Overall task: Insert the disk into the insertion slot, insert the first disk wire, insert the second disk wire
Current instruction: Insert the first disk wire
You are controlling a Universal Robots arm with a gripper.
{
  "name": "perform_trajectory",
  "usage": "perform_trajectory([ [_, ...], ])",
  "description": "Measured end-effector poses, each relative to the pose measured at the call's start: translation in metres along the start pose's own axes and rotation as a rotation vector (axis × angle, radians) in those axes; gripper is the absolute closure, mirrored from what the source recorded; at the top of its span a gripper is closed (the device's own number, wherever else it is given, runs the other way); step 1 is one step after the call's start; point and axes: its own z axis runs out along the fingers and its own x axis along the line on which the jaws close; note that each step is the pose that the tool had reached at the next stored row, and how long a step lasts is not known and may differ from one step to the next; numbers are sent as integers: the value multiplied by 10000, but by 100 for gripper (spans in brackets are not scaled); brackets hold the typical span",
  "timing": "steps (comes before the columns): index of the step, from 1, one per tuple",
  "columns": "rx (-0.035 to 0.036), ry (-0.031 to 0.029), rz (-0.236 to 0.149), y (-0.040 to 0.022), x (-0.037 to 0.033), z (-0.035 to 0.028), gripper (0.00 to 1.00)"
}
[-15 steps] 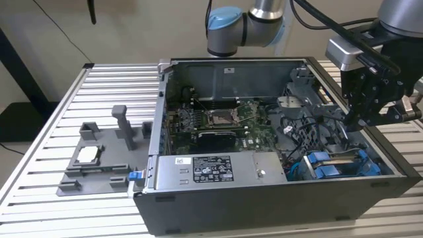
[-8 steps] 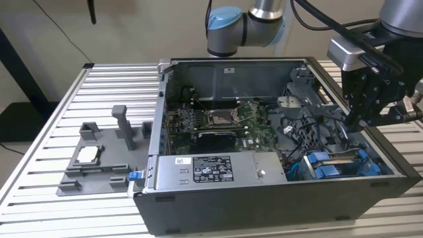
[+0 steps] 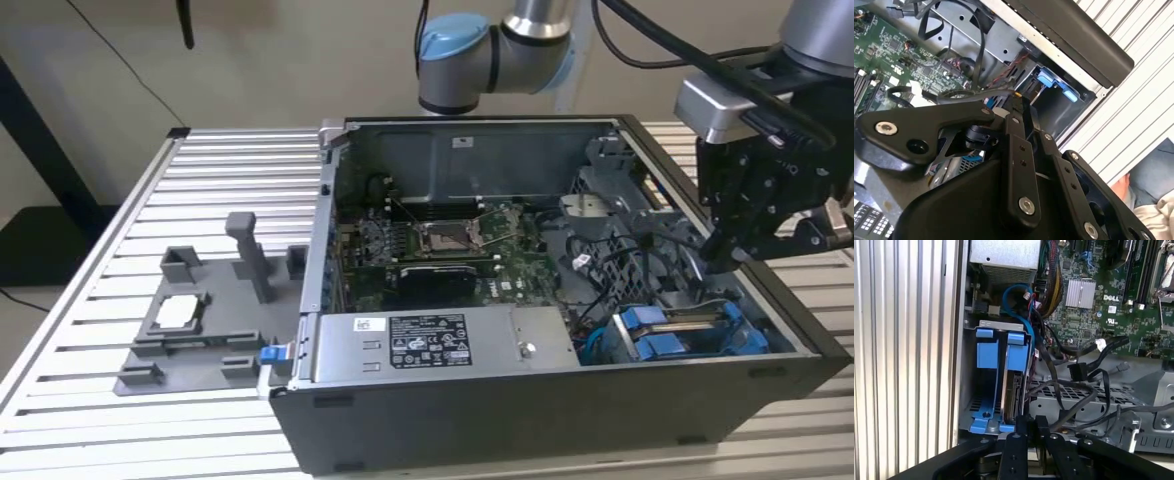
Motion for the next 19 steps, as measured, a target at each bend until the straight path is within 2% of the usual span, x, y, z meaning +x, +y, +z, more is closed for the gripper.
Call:
perform_trajectory([
  [8, -286, 138, -8, -28, 4, 43, 81],
  [10, -429, 190, -10, -44, 6, 50, 81],
  [12, -516, 243, -13, -58, 7, 59, 81],
  [19, -535, 422, -28, -65, 9, 126, 81],
])
